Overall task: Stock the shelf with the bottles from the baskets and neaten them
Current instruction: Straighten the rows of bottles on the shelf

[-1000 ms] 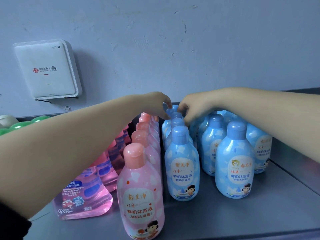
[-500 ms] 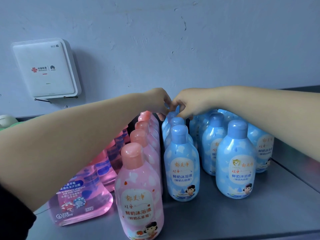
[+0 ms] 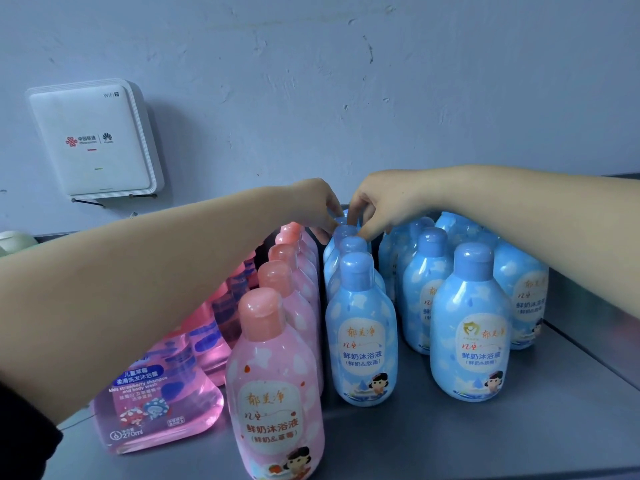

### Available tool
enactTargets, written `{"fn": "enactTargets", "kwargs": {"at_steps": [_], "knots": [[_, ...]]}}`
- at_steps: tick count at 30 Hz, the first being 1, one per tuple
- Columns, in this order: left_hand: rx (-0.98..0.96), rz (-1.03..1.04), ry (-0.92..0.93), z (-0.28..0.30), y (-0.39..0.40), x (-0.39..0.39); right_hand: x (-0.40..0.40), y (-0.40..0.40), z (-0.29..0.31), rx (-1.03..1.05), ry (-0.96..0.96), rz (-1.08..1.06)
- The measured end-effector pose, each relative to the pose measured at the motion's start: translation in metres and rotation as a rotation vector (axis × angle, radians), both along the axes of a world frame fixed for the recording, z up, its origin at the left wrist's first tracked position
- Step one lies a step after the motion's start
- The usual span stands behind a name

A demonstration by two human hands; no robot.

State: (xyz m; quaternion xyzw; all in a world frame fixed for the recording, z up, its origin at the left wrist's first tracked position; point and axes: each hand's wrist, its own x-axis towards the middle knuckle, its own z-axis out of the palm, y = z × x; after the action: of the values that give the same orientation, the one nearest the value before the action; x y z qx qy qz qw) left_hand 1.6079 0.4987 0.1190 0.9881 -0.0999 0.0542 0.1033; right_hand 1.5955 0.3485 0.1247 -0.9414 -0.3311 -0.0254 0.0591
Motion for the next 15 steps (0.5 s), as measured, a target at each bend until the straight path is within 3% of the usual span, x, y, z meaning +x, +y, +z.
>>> {"fn": "enactTargets", "kwargs": {"at_steps": [6,15], "knots": [[-0.045,-0.011,0.008,0.019,0.006,-0.002,0.009,-0.016,0.015,0.059,-0.052,-0.06],[0.045,0.003,-0.012,0.035,0.01,0.011,0.046,-0.008,0.022,0.024,-0.11,-0.132]]}}
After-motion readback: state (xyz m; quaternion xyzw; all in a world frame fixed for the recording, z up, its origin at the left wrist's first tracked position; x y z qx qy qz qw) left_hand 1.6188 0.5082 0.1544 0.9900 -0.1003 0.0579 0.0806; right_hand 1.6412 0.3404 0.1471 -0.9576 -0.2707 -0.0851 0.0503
